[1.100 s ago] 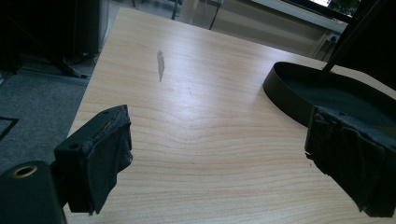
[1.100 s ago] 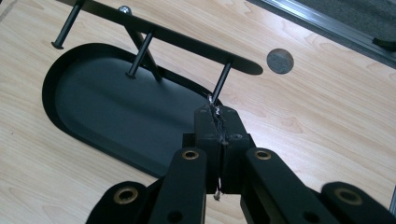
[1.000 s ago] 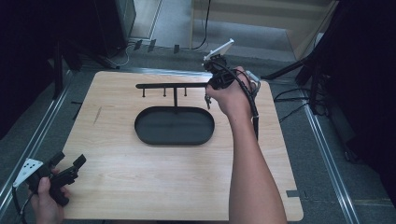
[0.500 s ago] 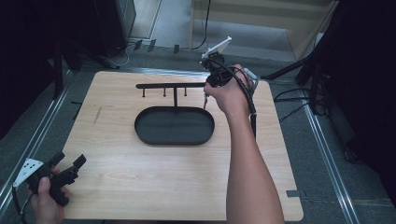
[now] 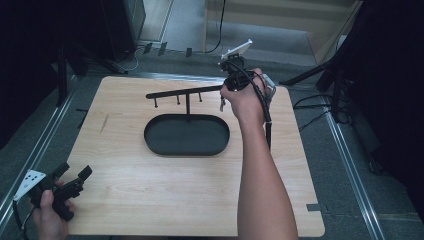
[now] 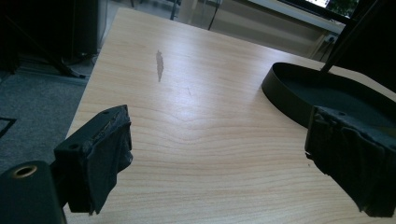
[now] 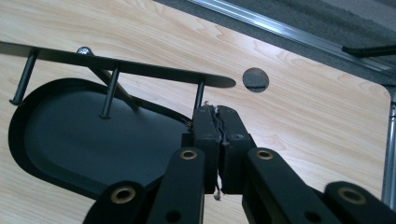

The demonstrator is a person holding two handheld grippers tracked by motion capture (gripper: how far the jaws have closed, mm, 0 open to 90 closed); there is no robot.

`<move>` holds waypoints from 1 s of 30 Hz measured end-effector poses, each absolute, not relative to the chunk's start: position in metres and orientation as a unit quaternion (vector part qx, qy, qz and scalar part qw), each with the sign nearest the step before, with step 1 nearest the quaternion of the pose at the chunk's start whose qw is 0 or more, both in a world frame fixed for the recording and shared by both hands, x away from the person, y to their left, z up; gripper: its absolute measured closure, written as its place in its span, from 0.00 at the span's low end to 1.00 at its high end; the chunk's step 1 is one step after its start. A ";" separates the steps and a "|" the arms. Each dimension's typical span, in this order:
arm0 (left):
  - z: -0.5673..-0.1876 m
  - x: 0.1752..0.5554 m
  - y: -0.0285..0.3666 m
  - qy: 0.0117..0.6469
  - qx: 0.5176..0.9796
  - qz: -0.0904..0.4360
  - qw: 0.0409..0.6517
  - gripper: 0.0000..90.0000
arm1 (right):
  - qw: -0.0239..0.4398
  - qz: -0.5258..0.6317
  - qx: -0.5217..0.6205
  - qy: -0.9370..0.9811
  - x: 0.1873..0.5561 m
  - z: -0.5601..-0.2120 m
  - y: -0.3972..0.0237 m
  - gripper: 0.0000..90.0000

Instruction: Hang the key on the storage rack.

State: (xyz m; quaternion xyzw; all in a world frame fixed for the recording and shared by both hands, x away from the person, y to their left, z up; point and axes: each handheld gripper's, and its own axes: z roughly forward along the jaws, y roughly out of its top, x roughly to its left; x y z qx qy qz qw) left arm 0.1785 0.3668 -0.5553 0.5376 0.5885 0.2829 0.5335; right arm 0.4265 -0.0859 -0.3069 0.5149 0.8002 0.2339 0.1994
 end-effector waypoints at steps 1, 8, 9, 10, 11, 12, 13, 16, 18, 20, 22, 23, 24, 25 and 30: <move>-0.555 0.178 0.367 0.589 0.538 0.283 0.534 0.09 | 0.199 0.234 0.515 0.800 0.426 -0.307 -0.086 0.97; -0.555 0.179 0.367 0.588 0.540 0.284 0.531 0.09 | 0.210 0.222 0.541 0.784 0.427 -0.319 -0.103 0.84; -0.555 0.179 0.367 0.588 0.540 0.284 0.531 0.09 | 0.207 0.220 0.543 0.784 0.428 -0.323 -0.106 0.81; -0.555 0.179 0.366 0.588 0.541 0.284 0.530 0.09 | 0.205 0.214 0.548 0.783 0.427 -0.331 -0.112 0.75; -0.555 0.179 0.366 0.588 0.541 0.284 0.530 0.09 | 0.205 0.214 0.548 0.783 0.427 -0.331 -0.112 0.75; -0.555 0.179 0.366 0.588 0.541 0.285 0.529 0.09 | 0.204 0.210 0.554 0.780 0.427 -0.338 -0.119 0.68; -0.555 0.179 0.366 0.588 0.541 0.285 0.529 0.09 | 0.204 0.210 0.554 0.780 0.427 -0.338 -0.119 0.68; -0.555 0.179 0.366 0.587 0.543 0.284 0.529 0.09 | 0.191 0.202 0.565 0.777 0.425 -0.349 -0.128 0.57; -0.555 0.179 0.366 0.588 0.543 0.286 0.527 0.09 | 0.183 0.189 0.574 0.776 0.423 -0.360 -0.136 0.50; -0.555 0.179 0.366 0.587 0.544 0.286 0.526 0.09 | 0.175 0.185 0.579 0.775 0.421 -0.366 -0.141 0.46; -0.555 0.179 0.366 0.588 0.544 0.286 0.527 0.09 | 0.176 0.183 0.582 0.773 0.418 -0.372 -0.146 0.40; -0.555 0.179 0.366 0.588 0.544 0.286 0.527 0.09 | 0.176 0.183 0.582 0.773 0.418 -0.372 -0.146 0.40; -0.555 0.179 0.366 0.588 0.544 0.286 0.526 0.09 | 0.178 0.174 0.586 0.771 0.414 -0.380 -0.150 0.30; -0.555 0.179 0.366 0.588 0.544 0.286 0.526 0.09 | 0.185 0.166 0.589 0.769 0.412 -0.384 -0.152 0.24; -0.555 0.179 0.365 0.587 0.545 0.285 0.527 0.09 | 0.192 0.152 0.605 0.758 0.407 -0.402 -0.164 0.11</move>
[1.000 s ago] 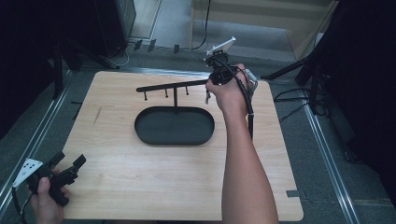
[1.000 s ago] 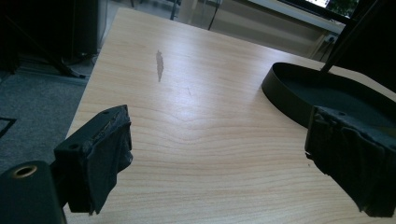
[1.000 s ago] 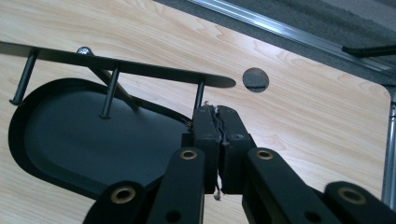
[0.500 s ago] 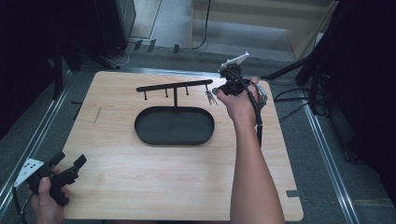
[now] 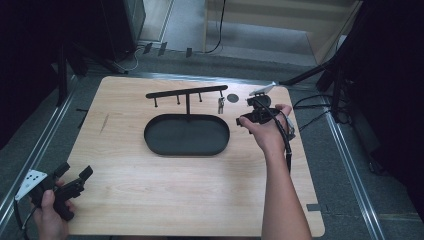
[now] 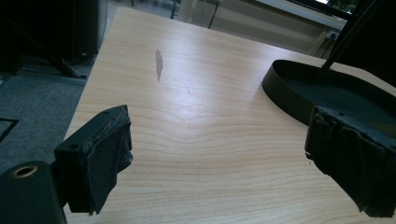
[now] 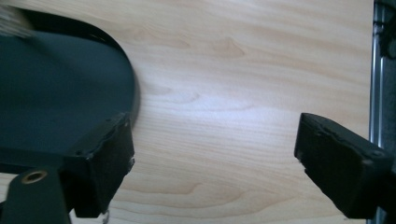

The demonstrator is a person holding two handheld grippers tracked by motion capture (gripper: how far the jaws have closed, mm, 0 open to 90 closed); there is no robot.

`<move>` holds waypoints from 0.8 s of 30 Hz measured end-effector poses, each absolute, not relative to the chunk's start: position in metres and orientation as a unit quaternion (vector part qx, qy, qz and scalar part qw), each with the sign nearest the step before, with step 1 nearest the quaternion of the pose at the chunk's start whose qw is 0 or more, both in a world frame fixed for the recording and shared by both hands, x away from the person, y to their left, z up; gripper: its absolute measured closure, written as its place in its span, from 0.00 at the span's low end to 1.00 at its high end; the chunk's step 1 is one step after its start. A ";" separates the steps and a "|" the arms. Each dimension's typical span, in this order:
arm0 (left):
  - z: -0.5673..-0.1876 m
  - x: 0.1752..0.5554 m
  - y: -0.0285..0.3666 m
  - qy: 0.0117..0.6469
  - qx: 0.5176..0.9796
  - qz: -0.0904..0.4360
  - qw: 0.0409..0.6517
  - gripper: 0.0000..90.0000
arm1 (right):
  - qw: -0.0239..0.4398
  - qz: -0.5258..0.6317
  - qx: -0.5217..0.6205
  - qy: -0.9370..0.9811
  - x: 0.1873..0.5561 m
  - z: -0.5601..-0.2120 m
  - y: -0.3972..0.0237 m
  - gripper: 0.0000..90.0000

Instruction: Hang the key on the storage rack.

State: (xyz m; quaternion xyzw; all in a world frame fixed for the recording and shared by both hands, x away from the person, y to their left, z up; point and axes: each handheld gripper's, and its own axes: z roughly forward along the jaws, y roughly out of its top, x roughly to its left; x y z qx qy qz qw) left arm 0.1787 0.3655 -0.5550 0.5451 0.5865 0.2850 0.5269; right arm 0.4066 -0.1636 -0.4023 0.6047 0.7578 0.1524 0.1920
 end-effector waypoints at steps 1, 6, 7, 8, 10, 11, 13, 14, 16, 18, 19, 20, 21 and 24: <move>-0.555 0.179 0.365 0.587 0.544 0.285 0.527 0.09 | 0.189 0.154 0.608 0.756 0.406 -0.407 -0.167 0.05; -0.555 0.179 0.365 0.587 0.544 0.285 0.527 0.09 | 0.176 0.164 0.607 0.757 0.394 -0.432 -0.183 0.00; -0.555 0.179 0.365 0.587 0.545 0.285 0.526 0.09 | 0.174 0.164 0.609 0.757 0.392 -0.436 -0.186 0.00; -0.555 0.179 0.365 0.587 0.545 0.285 0.526 0.09 | 0.171 0.167 0.608 0.757 0.390 -0.440 -0.189 0.00; -0.555 0.179 0.365 0.587 0.545 0.286 0.526 0.09 | 0.164 0.173 0.613 0.753 0.385 -0.448 -0.195 0.00; -0.555 0.179 0.365 0.587 0.545 0.286 0.526 0.09 | 0.164 0.173 0.613 0.753 0.385 -0.448 -0.195 0.00; -0.555 0.179 0.365 0.586 0.547 0.288 0.524 0.09 | 0.161 0.185 0.620 0.745 0.376 -0.458 -0.204 0.00; -0.555 0.179 0.364 0.586 0.547 0.288 0.524 0.09 | 0.162 0.189 0.623 0.742 0.372 -0.461 -0.208 0.00; -0.555 0.179 0.364 0.585 0.548 0.288 0.523 0.09 | 0.161 0.200 0.629 0.734 0.366 -0.469 -0.215 0.00; -0.555 0.179 0.364 0.585 0.548 0.288 0.523 0.09 | 0.163 0.209 0.629 0.731 0.358 -0.477 -0.222 0.00; -0.555 0.179 0.364 0.585 0.548 0.288 0.523 0.09 | 0.163 0.209 0.629 0.731 0.358 -0.477 -0.222 0.00; -0.555 0.179 0.364 0.586 0.548 0.288 0.524 0.09 | 0.170 0.221 0.630 0.725 0.350 -0.483 -0.229 0.00; -0.555 0.179 0.364 0.585 0.548 0.288 0.523 0.09 | 0.175 0.229 0.629 0.722 0.346 -0.486 -0.233 0.00; -0.555 0.179 0.364 0.585 0.549 0.289 0.522 0.09 | 0.216 0.254 0.629 0.702 0.331 -0.494 -0.247 0.00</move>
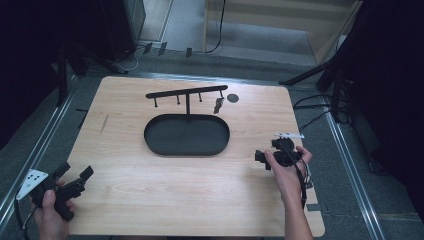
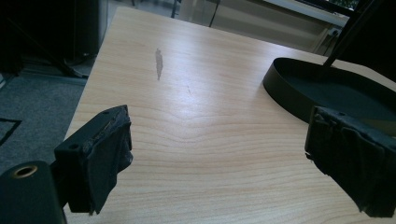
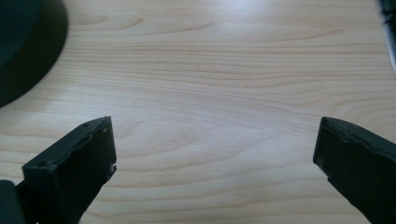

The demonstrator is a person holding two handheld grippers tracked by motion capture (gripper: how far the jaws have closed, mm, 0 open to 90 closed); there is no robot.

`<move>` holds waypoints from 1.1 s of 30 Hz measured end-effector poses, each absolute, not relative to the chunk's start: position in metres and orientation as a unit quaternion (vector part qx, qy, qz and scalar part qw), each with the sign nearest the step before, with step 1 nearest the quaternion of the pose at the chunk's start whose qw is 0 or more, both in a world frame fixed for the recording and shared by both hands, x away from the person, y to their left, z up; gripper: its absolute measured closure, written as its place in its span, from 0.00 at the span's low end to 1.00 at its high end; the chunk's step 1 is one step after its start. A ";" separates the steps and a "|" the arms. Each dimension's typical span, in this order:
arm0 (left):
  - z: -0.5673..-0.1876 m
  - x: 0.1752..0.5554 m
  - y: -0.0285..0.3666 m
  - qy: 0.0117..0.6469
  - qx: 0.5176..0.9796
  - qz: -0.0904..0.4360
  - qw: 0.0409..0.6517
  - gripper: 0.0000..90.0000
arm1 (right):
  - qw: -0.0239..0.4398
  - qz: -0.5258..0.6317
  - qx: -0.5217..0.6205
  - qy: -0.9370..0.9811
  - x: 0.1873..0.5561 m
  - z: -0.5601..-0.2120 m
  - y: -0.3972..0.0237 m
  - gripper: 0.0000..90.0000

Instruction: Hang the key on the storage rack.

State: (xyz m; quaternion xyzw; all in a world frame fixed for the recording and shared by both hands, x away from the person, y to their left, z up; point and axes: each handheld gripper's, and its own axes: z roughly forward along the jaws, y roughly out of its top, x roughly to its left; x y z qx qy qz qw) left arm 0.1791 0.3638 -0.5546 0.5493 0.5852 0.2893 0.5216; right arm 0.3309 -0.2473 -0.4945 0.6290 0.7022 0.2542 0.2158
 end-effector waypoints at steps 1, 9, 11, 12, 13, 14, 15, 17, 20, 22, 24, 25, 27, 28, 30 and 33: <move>-0.555 0.179 0.364 0.585 0.549 0.290 0.521 0.09 | 0.216 0.254 0.629 0.702 0.331 -0.494 -0.247 0.00; -0.555 0.179 0.363 0.585 0.550 0.289 0.522 0.09 | 0.262 0.315 0.632 0.658 0.290 -0.519 -0.293 0.00; -0.555 0.179 0.363 0.584 0.551 0.289 0.521 0.09 | 0.273 0.323 0.628 0.653 0.280 -0.521 -0.299 0.00; -0.555 0.179 0.363 0.584 0.551 0.290 0.521 0.09 | 0.279 0.328 0.625 0.651 0.276 -0.523 -0.301 0.00; -0.555 0.179 0.363 0.584 0.551 0.290 0.521 0.09 | 0.279 0.328 0.625 0.651 0.276 -0.523 -0.301 0.00; -0.555 0.179 0.363 0.584 0.551 0.290 0.521 0.09 | 0.294 0.337 0.621 0.644 0.267 -0.525 -0.306 0.00; -0.555 0.179 0.363 0.584 0.551 0.290 0.521 0.09 | 0.296 0.343 0.618 0.642 0.263 -0.527 -0.309 0.00; -0.555 0.179 0.363 0.584 0.551 0.290 0.520 0.09 | 0.300 0.354 0.616 0.637 0.256 -0.530 -0.314 0.00; -0.555 0.179 0.363 0.584 0.552 0.291 0.520 0.09 | 0.300 0.360 0.615 0.634 0.247 -0.534 -0.319 0.00; -0.555 0.179 0.363 0.584 0.552 0.291 0.519 0.09 | 0.303 0.369 0.613 0.630 0.240 -0.535 -0.321 0.00; -0.554 0.179 0.363 0.585 0.552 0.291 0.519 0.09 | 0.303 0.378 0.612 0.625 0.234 -0.535 -0.323 0.00; -0.554 0.179 0.363 0.585 0.552 0.291 0.519 0.09 | 0.303 0.382 0.612 0.623 0.232 -0.536 -0.323 0.00; -0.554 0.179 0.362 0.585 0.552 0.291 0.519 0.09 | 0.302 0.390 0.611 0.619 0.228 -0.538 -0.325 0.00; -0.554 0.179 0.362 0.586 0.551 0.292 0.518 0.09 | 0.299 0.392 0.613 0.617 0.226 -0.539 -0.325 0.00; -0.554 0.180 0.363 0.589 0.548 0.291 0.518 0.09 | 0.298 0.399 0.613 0.614 0.224 -0.541 -0.326 0.00; -0.554 0.180 0.363 0.596 0.548 0.296 0.507 0.09 | 0.297 0.405 0.611 0.612 0.224 -0.540 -0.326 0.00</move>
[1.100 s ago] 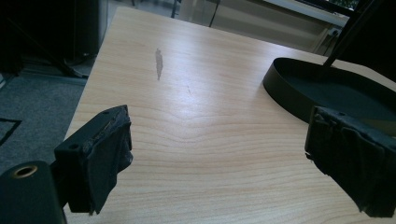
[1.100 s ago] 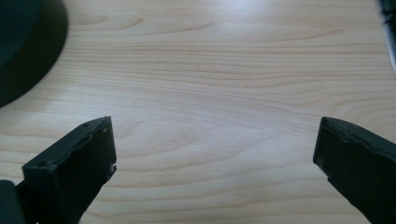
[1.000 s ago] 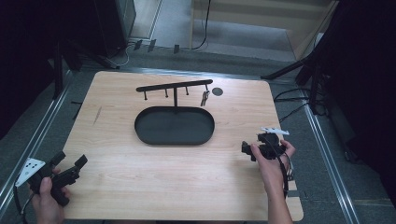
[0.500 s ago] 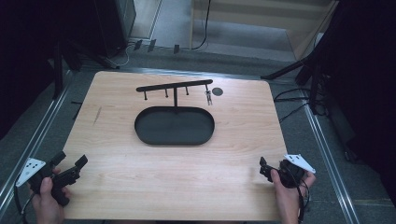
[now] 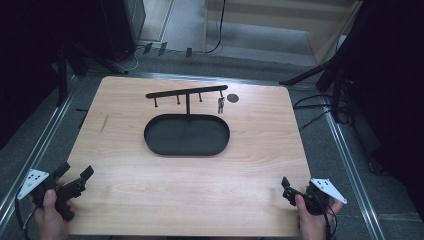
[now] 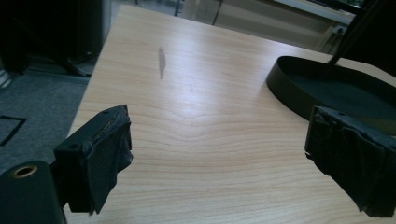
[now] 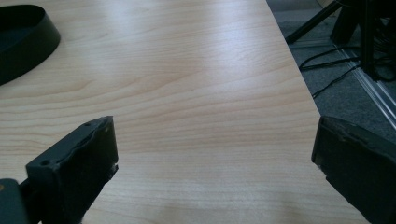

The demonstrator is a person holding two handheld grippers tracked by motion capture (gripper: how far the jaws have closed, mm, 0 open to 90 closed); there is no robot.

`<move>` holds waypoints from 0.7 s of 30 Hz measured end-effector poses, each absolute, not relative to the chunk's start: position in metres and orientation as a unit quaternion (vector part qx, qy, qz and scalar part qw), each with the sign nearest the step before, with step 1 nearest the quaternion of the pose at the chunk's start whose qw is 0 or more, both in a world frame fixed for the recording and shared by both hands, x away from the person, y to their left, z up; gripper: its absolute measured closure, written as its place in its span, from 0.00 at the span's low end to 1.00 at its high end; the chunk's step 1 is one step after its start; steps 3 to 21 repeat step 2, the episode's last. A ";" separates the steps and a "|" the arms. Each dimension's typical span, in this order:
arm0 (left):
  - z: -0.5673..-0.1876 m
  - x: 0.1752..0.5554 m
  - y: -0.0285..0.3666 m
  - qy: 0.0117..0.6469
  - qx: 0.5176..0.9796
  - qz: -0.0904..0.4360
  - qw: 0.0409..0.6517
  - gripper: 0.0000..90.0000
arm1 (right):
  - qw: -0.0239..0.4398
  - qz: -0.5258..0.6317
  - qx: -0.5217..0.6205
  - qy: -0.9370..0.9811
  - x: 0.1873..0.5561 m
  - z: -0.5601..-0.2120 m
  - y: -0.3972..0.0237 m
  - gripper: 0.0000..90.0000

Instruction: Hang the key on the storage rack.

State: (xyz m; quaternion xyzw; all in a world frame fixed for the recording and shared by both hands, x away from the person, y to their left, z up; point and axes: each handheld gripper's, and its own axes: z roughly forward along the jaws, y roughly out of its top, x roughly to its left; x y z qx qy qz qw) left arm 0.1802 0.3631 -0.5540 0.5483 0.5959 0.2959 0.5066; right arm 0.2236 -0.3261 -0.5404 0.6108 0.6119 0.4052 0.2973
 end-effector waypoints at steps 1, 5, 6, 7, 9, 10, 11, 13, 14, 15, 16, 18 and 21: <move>-0.553 0.181 0.363 0.601 0.555 0.297 0.494 0.09 | 0.294 0.411 0.606 0.615 0.224 -0.537 -0.324 0.00; -0.553 0.181 0.363 0.601 0.555 0.297 0.494 0.09 | 0.294 0.411 0.606 0.615 0.224 -0.537 -0.324 0.00; -0.553 0.181 0.363 0.601 0.555 0.297 0.494 0.09 | 0.294 0.411 0.606 0.615 0.224 -0.537 -0.324 0.00; -0.553 0.181 0.363 0.601 0.555 0.297 0.494 0.09 | 0.294 0.411 0.606 0.615 0.224 -0.537 -0.324 0.00; -0.553 0.181 0.363 0.601 0.555 0.297 0.494 0.09 | 0.294 0.411 0.606 0.615 0.224 -0.537 -0.324 0.00; -0.553 0.181 0.363 0.601 0.555 0.297 0.494 0.09 | 0.294 0.411 0.606 0.615 0.224 -0.537 -0.324 0.00; -0.553 0.181 0.363 0.601 0.555 0.297 0.494 0.09 | 0.294 0.411 0.606 0.615 0.224 -0.537 -0.324 0.00; -0.553 0.181 0.363 0.601 0.555 0.297 0.494 0.09 | 0.294 0.411 0.606 0.615 0.224 -0.537 -0.324 0.00; -0.553 0.181 0.363 0.601 0.555 0.297 0.494 0.09 | 0.294 0.411 0.606 0.615 0.224 -0.537 -0.324 0.00; -0.553 0.181 0.363 0.601 0.555 0.297 0.494 0.09 | 0.294 0.411 0.606 0.615 0.224 -0.537 -0.324 0.00; -0.553 0.181 0.363 0.601 0.555 0.297 0.494 0.09 | 0.294 0.411 0.606 0.615 0.224 -0.537 -0.324 0.00; -0.553 0.181 0.363 0.601 0.555 0.297 0.494 0.09 | 0.294 0.411 0.606 0.615 0.224 -0.537 -0.324 0.00; -0.553 0.181 0.363 0.601 0.555 0.297 0.494 0.09 | 0.294 0.411 0.606 0.615 0.224 -0.537 -0.324 0.00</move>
